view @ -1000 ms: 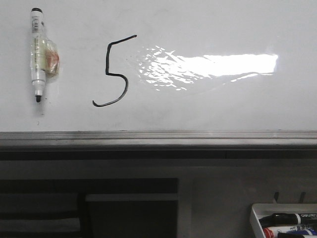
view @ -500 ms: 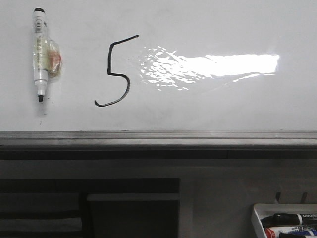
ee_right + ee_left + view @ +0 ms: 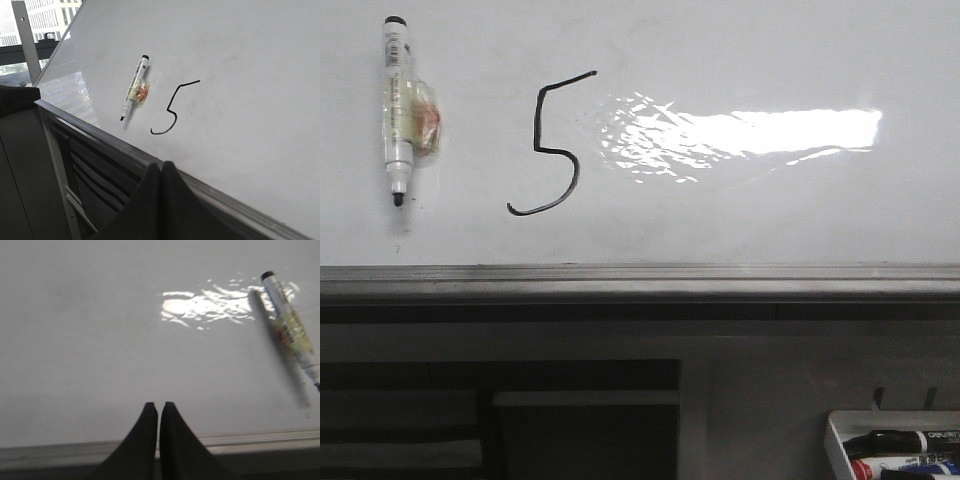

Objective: Write number 5 on whiteboard

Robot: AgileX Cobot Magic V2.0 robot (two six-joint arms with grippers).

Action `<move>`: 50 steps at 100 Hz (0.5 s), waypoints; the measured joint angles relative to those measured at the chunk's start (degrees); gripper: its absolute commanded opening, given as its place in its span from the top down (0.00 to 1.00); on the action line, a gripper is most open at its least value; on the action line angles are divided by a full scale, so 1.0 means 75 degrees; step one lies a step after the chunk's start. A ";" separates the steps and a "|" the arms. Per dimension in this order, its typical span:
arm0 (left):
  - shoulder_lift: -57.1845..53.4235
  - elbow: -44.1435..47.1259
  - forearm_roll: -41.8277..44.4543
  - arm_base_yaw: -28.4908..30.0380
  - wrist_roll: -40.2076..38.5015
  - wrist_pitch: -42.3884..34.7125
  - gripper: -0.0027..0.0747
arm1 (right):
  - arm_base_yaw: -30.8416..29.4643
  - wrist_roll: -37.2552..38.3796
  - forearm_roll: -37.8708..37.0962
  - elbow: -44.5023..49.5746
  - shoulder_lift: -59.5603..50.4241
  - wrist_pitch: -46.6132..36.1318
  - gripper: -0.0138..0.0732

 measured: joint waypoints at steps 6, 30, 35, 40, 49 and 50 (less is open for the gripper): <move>-0.0033 0.0034 -0.0015 0.0130 -0.0057 0.0132 0.99 | 0.0000 0.0000 0.0000 0.0000 0.0000 0.0000 0.91; -0.0033 0.0034 0.0274 0.0209 -0.0960 0.1256 0.99 | 0.0000 0.0000 0.0000 0.0000 0.0000 0.0000 0.91; -0.0033 0.0034 0.0290 0.0244 -0.1011 0.1346 0.99 | 0.0000 0.0000 0.0000 0.0000 0.0000 0.0000 0.91; -0.0033 0.0034 0.0289 0.0281 -0.1045 0.1358 0.99 | 0.0000 0.0000 0.0000 0.0000 0.0000 0.0000 0.91; -0.0033 0.0034 0.0289 0.0298 -0.1061 0.1364 0.99 | 0.0000 0.0000 0.0000 0.0000 0.0000 0.0000 0.91; -0.0033 0.0034 0.0289 0.0298 -0.1061 0.1364 0.99 | 0.0000 0.0000 0.0000 0.0000 0.0000 0.0000 0.91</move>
